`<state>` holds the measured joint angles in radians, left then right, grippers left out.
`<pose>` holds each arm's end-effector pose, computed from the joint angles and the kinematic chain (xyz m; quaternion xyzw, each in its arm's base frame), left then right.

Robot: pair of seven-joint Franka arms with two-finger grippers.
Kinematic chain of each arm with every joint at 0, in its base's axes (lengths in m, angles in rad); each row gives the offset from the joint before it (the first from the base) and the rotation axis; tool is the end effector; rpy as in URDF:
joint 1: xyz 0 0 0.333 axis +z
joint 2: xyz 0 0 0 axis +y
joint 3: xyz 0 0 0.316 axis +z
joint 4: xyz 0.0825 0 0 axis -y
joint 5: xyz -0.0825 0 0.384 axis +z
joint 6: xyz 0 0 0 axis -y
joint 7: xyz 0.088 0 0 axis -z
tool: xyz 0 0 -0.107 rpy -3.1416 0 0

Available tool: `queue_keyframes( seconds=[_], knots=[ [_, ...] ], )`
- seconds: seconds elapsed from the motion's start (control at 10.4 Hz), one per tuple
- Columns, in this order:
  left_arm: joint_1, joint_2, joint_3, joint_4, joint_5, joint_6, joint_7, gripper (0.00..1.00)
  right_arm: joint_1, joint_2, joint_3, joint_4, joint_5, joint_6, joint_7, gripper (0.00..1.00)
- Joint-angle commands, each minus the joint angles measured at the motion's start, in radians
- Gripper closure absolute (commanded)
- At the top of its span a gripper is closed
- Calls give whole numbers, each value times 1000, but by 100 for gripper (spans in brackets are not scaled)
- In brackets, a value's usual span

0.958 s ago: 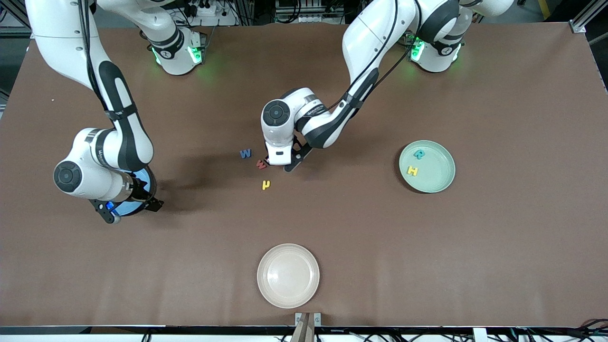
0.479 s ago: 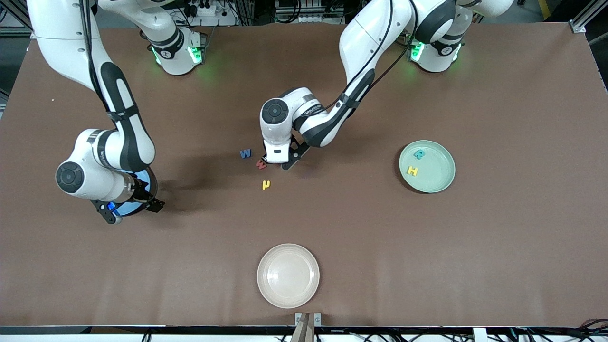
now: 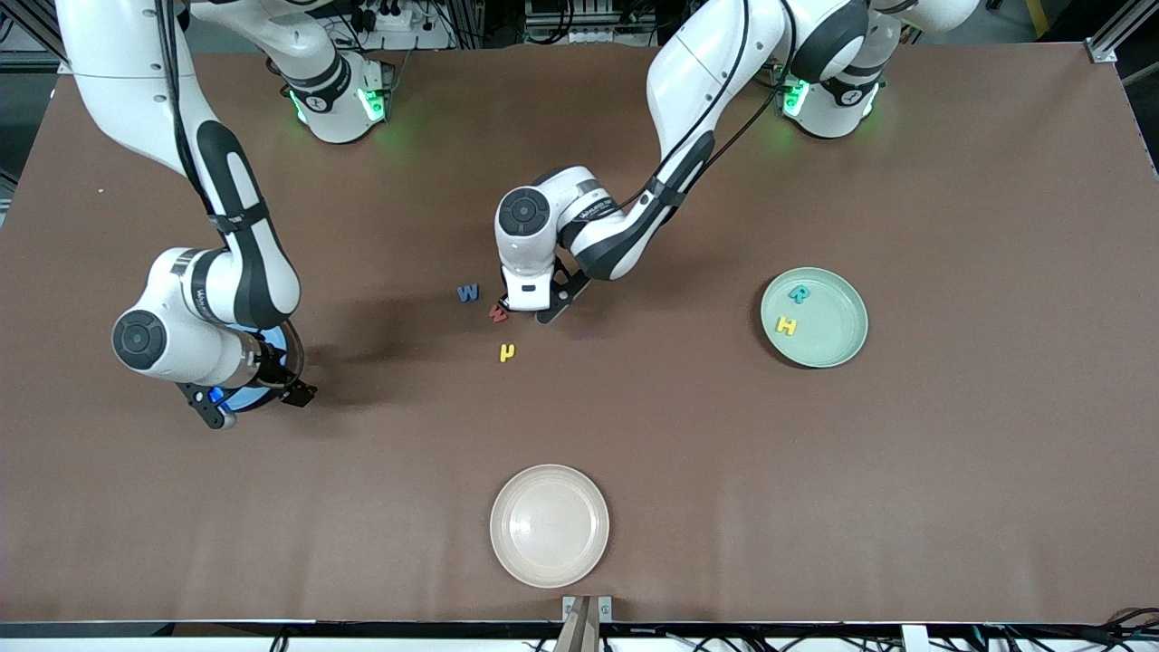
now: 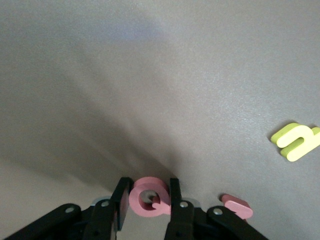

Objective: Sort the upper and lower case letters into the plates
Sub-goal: 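Carry the Q to the green plate while the right gripper reaches n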

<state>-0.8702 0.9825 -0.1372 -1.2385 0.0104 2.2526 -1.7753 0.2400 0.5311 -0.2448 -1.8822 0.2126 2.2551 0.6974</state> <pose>0.4273 -0.6242 0.1731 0.9148 0.3999 -0.0479 0.0288 0.6204 0.0092 0.2212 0.9140 -0.3997 -0.0687 0.0090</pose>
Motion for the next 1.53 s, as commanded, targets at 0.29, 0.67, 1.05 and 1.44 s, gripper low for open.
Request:
queue_keyframes(
  seconds=[0.29, 0.67, 1.05, 1.44],
  knots=[
    [84, -82, 10, -1, -111, -153, 210, 100, 10, 15, -4, 15, 19, 3, 28, 0],
    [207, -215, 62, -19, -187, -428, 637, 100, 59, 30, -5, 41, 19, 4, 68, 0],
    [344, -341, 64, -203, -98, -530, 1040, 100, 238, 56, -5, 78, 16, 15, 99, 0],
    [471, -467, 62, -430, -44, -501, 1366, 100, 442, 108, -5, 86, 11, 139, 86, 0]
  ],
)
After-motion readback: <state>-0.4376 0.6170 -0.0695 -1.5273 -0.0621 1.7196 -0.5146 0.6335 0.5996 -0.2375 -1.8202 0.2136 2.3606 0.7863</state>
